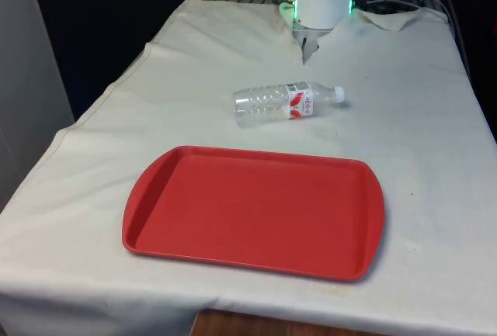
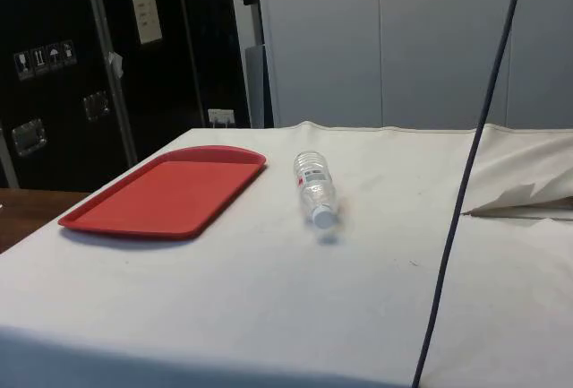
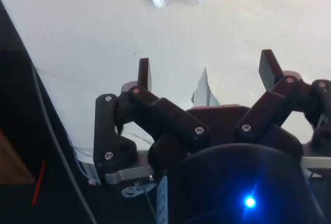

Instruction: Place the bottle upright on the tray.

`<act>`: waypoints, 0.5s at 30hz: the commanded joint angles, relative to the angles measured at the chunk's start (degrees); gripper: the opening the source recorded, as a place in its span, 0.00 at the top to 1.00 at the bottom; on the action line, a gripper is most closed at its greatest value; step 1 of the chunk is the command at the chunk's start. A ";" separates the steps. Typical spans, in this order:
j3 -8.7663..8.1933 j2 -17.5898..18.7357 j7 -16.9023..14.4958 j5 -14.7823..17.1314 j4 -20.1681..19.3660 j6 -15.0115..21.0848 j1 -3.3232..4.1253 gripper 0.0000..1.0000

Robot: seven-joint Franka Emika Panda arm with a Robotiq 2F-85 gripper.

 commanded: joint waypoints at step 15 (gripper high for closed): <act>1.03 -7.05 2.06 -0.97 -7.96 1.72 0.17 0.00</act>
